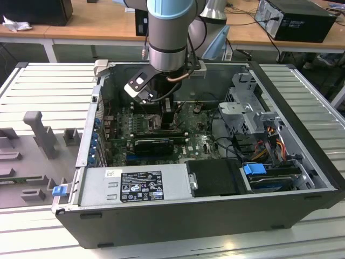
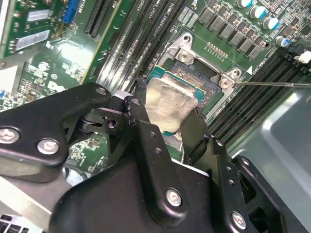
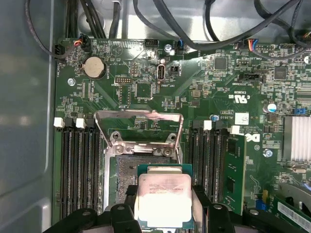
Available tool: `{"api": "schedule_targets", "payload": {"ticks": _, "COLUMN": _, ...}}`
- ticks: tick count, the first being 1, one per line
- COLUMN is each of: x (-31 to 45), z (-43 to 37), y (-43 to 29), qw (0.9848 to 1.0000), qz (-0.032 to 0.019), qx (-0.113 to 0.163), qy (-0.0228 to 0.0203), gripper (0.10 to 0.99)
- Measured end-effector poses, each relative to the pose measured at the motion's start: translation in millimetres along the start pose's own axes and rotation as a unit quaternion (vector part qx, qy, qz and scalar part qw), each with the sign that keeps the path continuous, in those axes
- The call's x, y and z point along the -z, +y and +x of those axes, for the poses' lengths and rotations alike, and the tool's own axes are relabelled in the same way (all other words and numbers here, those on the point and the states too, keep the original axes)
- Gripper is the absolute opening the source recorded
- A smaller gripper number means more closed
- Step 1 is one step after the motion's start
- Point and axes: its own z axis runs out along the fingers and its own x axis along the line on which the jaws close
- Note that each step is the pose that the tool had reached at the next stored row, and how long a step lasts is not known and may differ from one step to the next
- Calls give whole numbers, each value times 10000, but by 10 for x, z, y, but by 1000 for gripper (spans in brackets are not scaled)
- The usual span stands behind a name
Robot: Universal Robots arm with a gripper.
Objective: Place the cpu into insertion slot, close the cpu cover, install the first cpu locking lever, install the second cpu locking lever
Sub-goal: 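Place the cpu into insertion slot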
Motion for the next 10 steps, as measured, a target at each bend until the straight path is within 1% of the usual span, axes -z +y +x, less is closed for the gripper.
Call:
{"api": "schedule_targets", "payload": {"ticks": 1, "x": -25, "z": 17, "y": 0, "qw": 10000, "qz": 0, "qx": -6, "qy": 1, "gripper": 525}}
{"api": "schedule_targets", "payload": {"ticks": 3, "x": -51, "z": 47, "y": -5, "qw": 10000, "qz": -2, "qx": -66, "qy": -1, "gripper": 525}}
{"api": "schedule_targets", "payload": {"ticks": 7, "x": -152, "z": 124, "y": -9, "qw": 10000, "qz": 2, "qx": -66, "qy": 1, "gripper": 525}}
{"api": "schedule_targets", "payload": {"ticks": 10, "x": -176, "z": 147, "y": -9, "qw": 10000, "qz": 4, "qx": -93, "qy": -1, "gripper": 525}}
